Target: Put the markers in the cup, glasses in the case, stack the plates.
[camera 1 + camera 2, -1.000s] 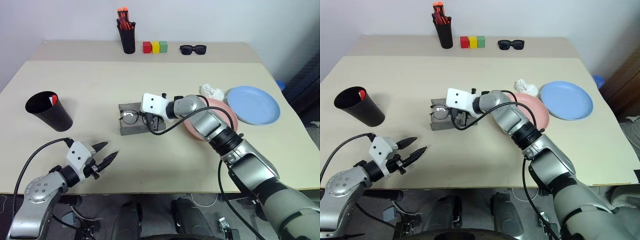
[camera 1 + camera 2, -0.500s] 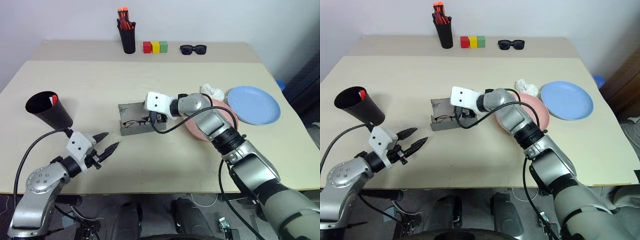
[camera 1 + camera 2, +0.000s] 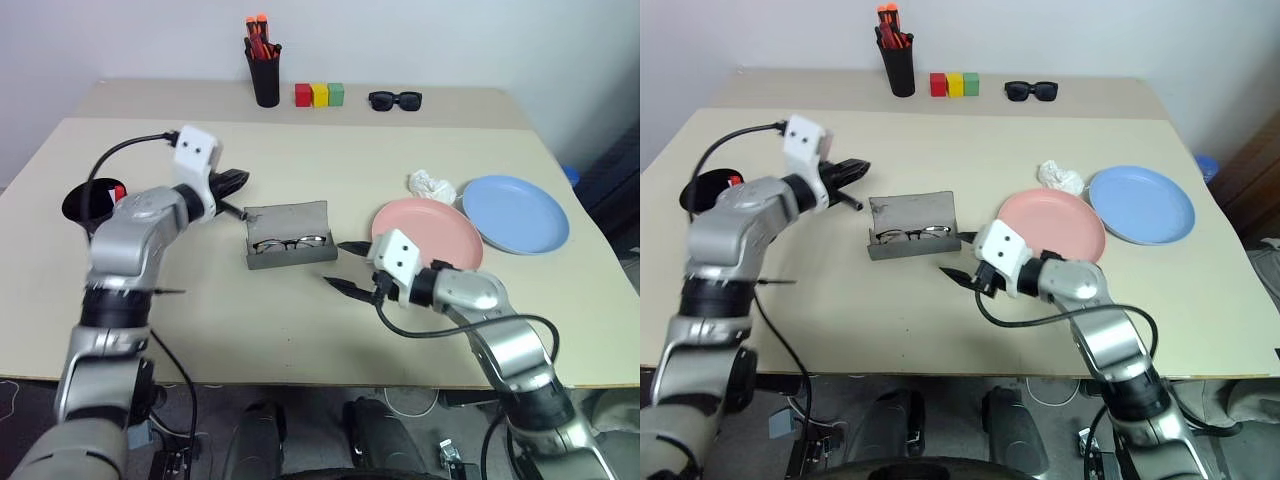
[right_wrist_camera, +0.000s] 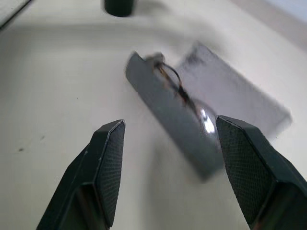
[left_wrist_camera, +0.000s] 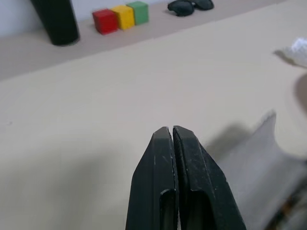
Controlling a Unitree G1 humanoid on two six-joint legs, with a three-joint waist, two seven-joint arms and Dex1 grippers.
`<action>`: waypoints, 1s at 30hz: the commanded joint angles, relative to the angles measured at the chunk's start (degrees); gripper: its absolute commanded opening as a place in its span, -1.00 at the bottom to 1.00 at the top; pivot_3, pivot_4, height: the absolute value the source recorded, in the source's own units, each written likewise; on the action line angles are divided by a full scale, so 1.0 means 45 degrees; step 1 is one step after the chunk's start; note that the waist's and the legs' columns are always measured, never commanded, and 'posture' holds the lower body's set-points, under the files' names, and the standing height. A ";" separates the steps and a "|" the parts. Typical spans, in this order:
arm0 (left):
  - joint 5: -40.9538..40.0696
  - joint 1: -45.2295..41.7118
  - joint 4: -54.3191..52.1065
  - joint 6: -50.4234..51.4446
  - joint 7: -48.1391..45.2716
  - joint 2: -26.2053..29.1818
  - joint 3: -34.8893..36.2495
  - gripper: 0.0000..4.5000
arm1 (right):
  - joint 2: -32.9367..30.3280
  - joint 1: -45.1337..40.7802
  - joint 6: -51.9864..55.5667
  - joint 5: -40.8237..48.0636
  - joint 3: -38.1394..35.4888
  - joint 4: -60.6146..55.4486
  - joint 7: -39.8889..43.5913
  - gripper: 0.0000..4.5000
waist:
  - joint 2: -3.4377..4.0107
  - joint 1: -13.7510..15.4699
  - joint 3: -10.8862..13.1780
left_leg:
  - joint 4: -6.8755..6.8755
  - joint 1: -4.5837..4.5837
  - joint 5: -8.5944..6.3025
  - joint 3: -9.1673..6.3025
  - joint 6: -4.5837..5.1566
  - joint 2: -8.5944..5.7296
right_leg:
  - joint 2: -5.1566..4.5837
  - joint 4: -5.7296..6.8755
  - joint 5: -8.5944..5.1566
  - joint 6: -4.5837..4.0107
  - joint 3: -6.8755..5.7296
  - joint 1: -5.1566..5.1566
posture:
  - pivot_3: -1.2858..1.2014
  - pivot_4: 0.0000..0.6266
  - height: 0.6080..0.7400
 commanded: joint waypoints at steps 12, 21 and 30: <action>0.2542 -0.5015 1.0663 -0.2321 -0.3176 -0.1421 -0.1361 -0.98 | 0.0366 0.2618 0.1650 0.1769 -0.1740 -0.2979 -0.2251 0.35 | -0.0007 -0.0005 0.0006 | -0.0012 -0.0019 -0.0001 -0.0001 0.0001 -0.0001 | 0.0005 -0.0022 -0.0004 0.0003 0.0005 -0.0012 | 0.03 -0.52 0.73; 0.2856 -0.3722 0.8484 -0.2908 -0.6943 -0.0572 -0.1795 -0.98 | 0.0129 0.2354 0.1547 0.1798 -0.1843 -0.2617 -0.2703 0.35 | -0.0006 -0.0050 0.0006 | -0.0015 -0.0018 -0.0001 -0.0001 0.0001 0.0001 | 0.0005 -0.0020 -0.0004 0.0002 0.0007 -0.0013 | 0.03 -0.52 0.73; 0.1663 -0.0168 0.1106 -0.1470 -0.8494 0.0426 -0.1635 -0.98 | 0.0054 0.1533 0.1246 0.1676 -0.1702 -0.1569 -0.2741 0.35 | -0.0006 0.0000 0.0006 | -0.0009 -0.0016 0.0000 -0.0001 0.0001 0.0006 | 0.0000 -0.0007 -0.0004 0.0002 0.0011 -0.0010 | 0.03 -0.52 0.73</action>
